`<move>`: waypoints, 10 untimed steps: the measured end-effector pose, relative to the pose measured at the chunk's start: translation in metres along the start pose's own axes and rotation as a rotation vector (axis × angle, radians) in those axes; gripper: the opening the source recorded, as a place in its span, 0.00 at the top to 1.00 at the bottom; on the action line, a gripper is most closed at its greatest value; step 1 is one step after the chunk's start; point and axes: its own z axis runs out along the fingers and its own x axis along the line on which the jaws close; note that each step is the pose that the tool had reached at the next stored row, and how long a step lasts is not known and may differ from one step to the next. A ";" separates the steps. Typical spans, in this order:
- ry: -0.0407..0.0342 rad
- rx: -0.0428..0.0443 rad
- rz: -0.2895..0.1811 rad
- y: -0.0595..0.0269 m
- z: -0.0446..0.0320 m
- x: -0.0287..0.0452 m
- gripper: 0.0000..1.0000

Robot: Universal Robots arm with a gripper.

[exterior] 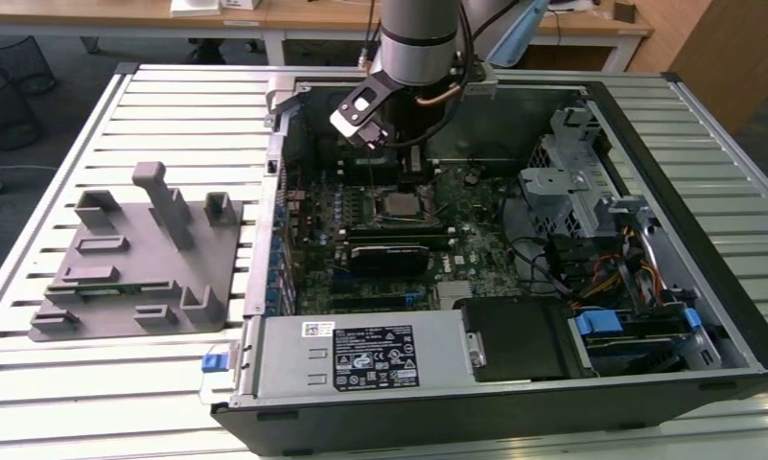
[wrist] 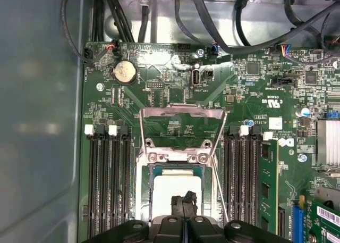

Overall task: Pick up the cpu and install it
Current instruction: 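Close the cpu cover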

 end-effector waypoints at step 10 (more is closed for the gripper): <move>-0.0010 0.0001 0.000 0.0002 -0.0078 -0.0002 0.89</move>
